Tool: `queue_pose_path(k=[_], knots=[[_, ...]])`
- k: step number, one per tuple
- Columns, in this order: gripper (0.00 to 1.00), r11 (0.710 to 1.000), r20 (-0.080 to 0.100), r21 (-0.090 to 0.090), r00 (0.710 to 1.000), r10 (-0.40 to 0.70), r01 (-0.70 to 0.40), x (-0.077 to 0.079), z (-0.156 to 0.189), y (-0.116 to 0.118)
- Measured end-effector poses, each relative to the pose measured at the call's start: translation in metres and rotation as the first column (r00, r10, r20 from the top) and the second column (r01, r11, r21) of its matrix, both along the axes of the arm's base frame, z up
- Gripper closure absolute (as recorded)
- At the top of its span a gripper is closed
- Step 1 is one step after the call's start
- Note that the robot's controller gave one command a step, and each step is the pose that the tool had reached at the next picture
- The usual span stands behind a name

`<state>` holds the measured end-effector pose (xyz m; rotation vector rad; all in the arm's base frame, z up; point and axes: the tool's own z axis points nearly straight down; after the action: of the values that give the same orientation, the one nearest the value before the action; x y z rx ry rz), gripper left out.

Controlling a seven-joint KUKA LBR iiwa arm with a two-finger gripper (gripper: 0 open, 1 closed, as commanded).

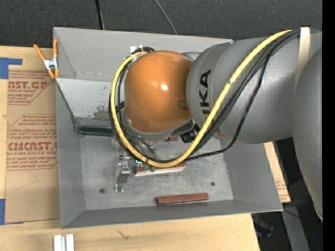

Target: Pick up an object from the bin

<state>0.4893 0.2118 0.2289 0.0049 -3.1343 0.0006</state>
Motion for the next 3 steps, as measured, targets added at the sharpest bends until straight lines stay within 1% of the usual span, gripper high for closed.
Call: queue_pose_path(k=[1,2,3], knots=[[0.0,1.0,0.008,0.002,1.0,-0.002,0.002,0.002,0.004,-0.001],[0.0,0.997,0.011,0.003,0.997,0.08,-0.08,0.021,-0.025,-0.039],[0.0,0.976,0.009,0.0,0.976,0.218,-0.218,0.035,-0.062,-0.07]])
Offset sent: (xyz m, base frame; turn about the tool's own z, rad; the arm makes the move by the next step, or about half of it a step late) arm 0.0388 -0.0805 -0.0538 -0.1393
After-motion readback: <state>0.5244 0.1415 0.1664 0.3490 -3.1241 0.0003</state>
